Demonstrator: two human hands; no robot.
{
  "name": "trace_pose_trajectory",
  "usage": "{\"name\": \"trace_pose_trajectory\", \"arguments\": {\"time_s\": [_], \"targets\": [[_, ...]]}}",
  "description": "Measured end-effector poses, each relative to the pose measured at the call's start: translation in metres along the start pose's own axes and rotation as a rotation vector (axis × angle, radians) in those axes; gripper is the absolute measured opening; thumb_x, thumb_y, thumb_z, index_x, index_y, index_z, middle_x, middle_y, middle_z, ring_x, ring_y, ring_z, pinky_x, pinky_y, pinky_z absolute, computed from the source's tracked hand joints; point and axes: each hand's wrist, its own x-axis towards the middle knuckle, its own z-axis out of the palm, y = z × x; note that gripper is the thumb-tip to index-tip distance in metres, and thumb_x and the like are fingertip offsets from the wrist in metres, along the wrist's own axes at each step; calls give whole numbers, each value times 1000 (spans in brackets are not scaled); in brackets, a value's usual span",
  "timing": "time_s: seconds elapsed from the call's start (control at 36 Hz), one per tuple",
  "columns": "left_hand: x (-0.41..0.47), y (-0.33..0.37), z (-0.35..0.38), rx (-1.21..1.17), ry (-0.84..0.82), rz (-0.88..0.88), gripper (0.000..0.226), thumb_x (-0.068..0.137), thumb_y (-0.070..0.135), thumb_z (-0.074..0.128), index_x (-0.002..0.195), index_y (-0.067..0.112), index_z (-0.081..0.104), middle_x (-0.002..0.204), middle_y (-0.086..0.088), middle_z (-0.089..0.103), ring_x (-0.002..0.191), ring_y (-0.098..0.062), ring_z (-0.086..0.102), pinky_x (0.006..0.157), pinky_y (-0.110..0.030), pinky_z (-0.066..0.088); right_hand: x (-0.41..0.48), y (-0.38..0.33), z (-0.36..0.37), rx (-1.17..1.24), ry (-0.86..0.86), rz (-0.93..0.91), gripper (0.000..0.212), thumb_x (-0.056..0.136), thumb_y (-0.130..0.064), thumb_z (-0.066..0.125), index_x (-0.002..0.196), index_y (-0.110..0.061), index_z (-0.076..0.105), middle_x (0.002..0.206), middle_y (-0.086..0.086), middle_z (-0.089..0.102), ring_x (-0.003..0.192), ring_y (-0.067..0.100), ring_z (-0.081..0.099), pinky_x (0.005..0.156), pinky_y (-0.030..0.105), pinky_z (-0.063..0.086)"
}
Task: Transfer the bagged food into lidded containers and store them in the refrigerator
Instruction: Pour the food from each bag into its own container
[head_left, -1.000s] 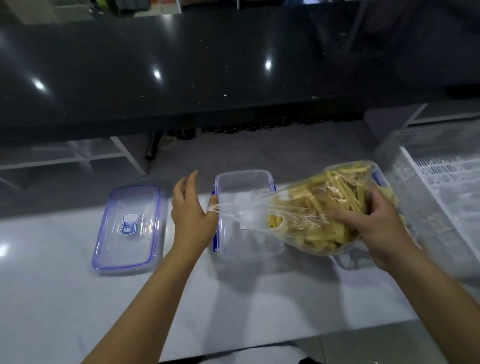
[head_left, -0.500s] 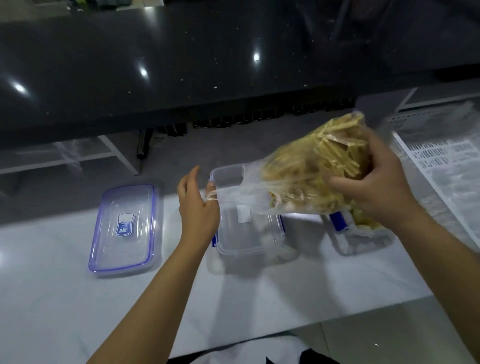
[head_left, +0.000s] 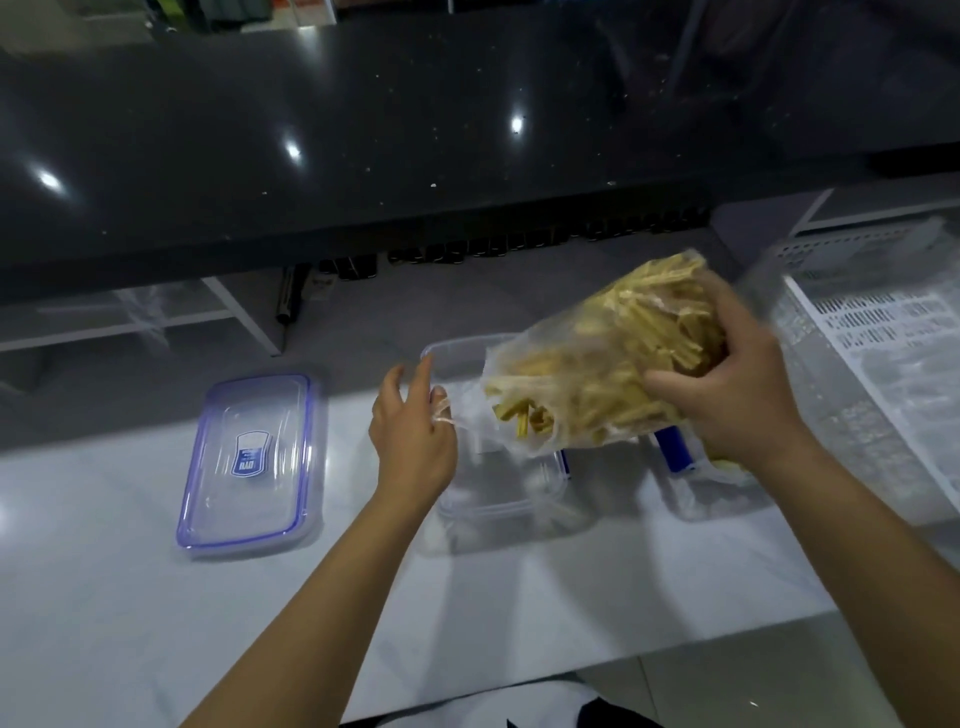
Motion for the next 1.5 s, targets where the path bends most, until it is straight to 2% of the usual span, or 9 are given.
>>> {"name": "trace_pose_trajectory", "arguments": {"time_s": [0.06,0.17,0.33,0.61,0.83,0.97,1.17,1.42,1.5], "targets": [[0,1,0,-3,-1,-4,53,104,14,37,154,33,33,162,-9,22,146,-33,23,119,-49,24,-4,-3,4,-30,-18,-13,86,61,-27,76,130,-65,41,106,-52,50,98,-23,55,72,-1,44],[1,-1,1,11,10,-21,50,107,22,35,155,36,28,164,-9,17,148,-32,18,118,-48,19,5,-3,-6,1,56,-19,85,63,-27,78,129,-64,42,111,-39,58,101,-12,60,72,5,50],[2,0,9,43,-18,-24,56,105,22,37,156,40,20,165,-10,11,150,-32,13,119,-49,15,5,-8,-1,-47,6,-68,90,64,-19,79,133,-62,41,107,-45,56,100,-18,57,72,1,46],[3,-2,16,67,-8,-46,64,101,27,46,157,38,16,165,-11,10,150,-35,11,119,-50,13,23,-11,-6,-65,-9,-123,93,70,-9,82,141,-52,40,115,-34,57,104,-12,58,74,4,48],[-6,5,16,47,39,66,61,99,20,47,155,33,25,161,-10,22,147,-29,17,119,-45,13,31,-25,4,-132,-64,-179,94,67,-16,81,131,-68,36,107,-40,57,100,-10,60,78,20,50],[-12,2,11,26,5,167,72,82,21,54,151,30,35,156,-10,30,144,-31,24,119,-46,17,33,-36,19,-273,-144,-294,90,65,-17,80,144,-39,44,120,-15,60,103,13,62,85,40,57],[-23,-16,8,55,2,286,75,79,39,69,146,34,35,152,-3,35,143,-25,27,117,-38,13,44,-35,33,-342,-135,-402,83,67,-33,73,143,-41,40,118,-31,47,98,-4,51,77,21,47],[-26,-20,-10,-58,21,162,64,89,46,60,146,22,44,148,-1,44,137,-20,37,114,-40,28,47,-37,43,-347,-127,-462,84,67,-17,83,142,-29,46,128,-7,59,103,15,61,76,45,58],[-25,-15,-23,-158,1,135,66,85,44,61,145,24,44,144,6,45,131,-9,38,110,-29,32,51,-45,44,-357,-124,-503,80,69,-18,79,141,-27,45,129,-3,59,102,18,61,73,47,57]]}}
